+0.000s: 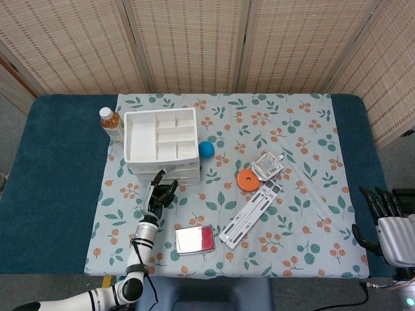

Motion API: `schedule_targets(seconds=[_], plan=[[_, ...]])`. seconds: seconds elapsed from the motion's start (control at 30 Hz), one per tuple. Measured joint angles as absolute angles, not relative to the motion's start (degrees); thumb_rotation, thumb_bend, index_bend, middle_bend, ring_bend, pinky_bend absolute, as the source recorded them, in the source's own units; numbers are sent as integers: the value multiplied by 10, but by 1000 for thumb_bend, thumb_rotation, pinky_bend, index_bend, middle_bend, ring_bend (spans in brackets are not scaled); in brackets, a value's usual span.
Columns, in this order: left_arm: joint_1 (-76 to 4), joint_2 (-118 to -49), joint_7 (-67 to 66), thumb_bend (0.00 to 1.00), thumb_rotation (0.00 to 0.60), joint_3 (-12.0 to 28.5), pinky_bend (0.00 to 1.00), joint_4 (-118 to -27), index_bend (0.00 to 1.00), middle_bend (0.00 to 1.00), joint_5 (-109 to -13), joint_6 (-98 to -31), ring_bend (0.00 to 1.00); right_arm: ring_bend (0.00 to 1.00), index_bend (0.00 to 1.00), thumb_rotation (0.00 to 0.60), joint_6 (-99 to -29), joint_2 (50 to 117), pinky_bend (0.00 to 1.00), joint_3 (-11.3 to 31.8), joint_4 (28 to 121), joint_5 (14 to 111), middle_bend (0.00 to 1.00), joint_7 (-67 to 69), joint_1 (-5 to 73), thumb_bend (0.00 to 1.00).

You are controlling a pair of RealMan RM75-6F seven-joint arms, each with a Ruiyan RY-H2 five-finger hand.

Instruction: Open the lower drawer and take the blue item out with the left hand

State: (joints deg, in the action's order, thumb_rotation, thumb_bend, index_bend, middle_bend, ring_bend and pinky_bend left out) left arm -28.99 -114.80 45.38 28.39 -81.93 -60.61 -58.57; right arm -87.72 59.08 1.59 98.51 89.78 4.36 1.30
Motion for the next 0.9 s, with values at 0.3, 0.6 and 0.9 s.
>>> schedule_targets(seconds=[0.3,0.6,0.9], plan=[[-286,-1145,457,295,600,279,1000,-824,310,977,-612,-587,1000,0,0,600,-877,591,24,16,986,898,113,42,13,431],[-277,-1140,462,296,600,268,1000,-833,335,977,-620,-591,1000,0,0,600,-875,592,24,16,985,898,113,42,14,431],[-268,-1137,466,296,600,257,1000,-836,350,977,-624,-592,1000,0,0,600,-875,592,23,15,986,900,113,42,14,432]])
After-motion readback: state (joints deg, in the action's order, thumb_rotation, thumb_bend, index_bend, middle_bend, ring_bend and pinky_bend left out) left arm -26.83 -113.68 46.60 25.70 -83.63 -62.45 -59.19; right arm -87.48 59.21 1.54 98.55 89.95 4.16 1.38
